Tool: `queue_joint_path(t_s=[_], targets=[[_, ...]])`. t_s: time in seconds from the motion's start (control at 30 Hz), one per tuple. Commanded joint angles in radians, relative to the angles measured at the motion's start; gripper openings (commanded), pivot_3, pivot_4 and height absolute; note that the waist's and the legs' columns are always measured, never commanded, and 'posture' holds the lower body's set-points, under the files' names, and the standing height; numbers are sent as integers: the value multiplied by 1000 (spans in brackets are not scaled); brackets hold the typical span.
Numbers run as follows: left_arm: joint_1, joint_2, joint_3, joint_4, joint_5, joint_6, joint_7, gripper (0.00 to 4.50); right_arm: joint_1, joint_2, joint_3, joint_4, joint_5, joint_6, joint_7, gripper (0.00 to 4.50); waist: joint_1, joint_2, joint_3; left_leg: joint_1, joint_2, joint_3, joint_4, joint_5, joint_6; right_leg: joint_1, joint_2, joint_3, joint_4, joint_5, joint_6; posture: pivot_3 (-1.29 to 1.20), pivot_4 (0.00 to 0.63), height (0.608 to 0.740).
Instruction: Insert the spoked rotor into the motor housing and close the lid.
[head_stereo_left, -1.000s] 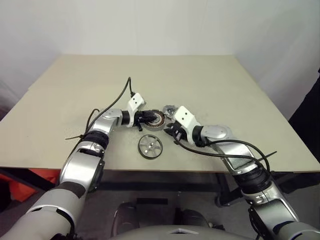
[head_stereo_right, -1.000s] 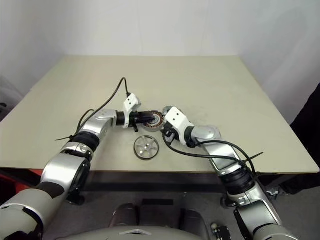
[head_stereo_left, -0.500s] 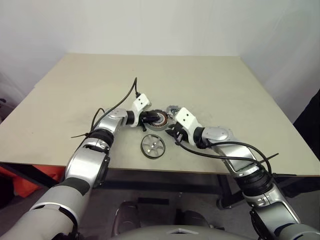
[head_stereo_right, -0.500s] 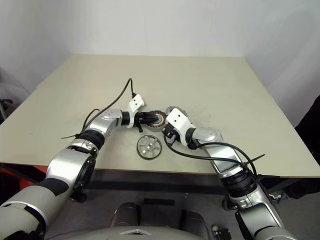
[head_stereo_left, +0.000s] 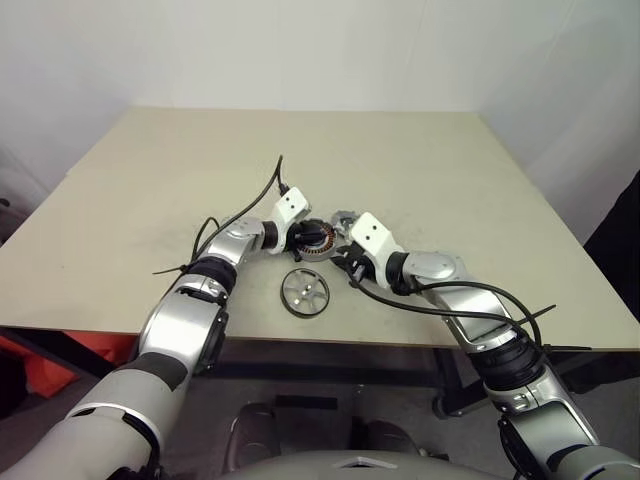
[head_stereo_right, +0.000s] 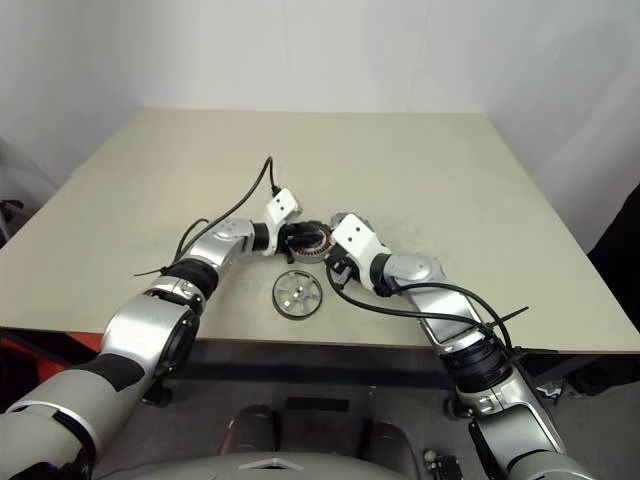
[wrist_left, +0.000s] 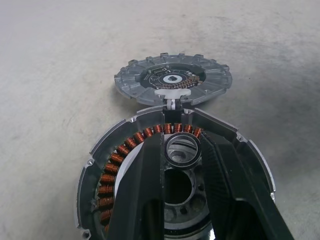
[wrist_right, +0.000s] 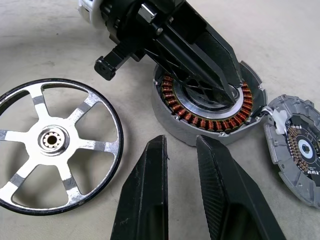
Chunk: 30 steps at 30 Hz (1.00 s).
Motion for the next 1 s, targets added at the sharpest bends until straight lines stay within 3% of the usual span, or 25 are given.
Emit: queue_joint_path(t_s=[0.03,0.4,0.57,1.0], targets=[[-30,17,17,-12,4,-22,6,724,-26,4,-30,-11,8,-13,-5,927,0,0,0,0,0,0,0,0,0,0,0,0,0,0,0,0,0,740],[-19,22,13,-6,11,-7,14,724,-38,5,-29,-1,8,-14,-3,927,0,0,0,0,0,0,0,0,0,0,0,0,0,0,0,0,0,740],[-18,27,2,-2,39,-23,53,2341,-40,4,-35,-1,8,-12,-7,927,0,0,0,0,0,0,0,0,0,0,0,0,0,0,0,0,0,740],[-36,23,81,-6,-9,0,46,2341,-49,17,-24,18,4,-25,-8,927,-1,0,0,0,0,0,0,0,0,0,0,0,0,0,0,0,0,740]])
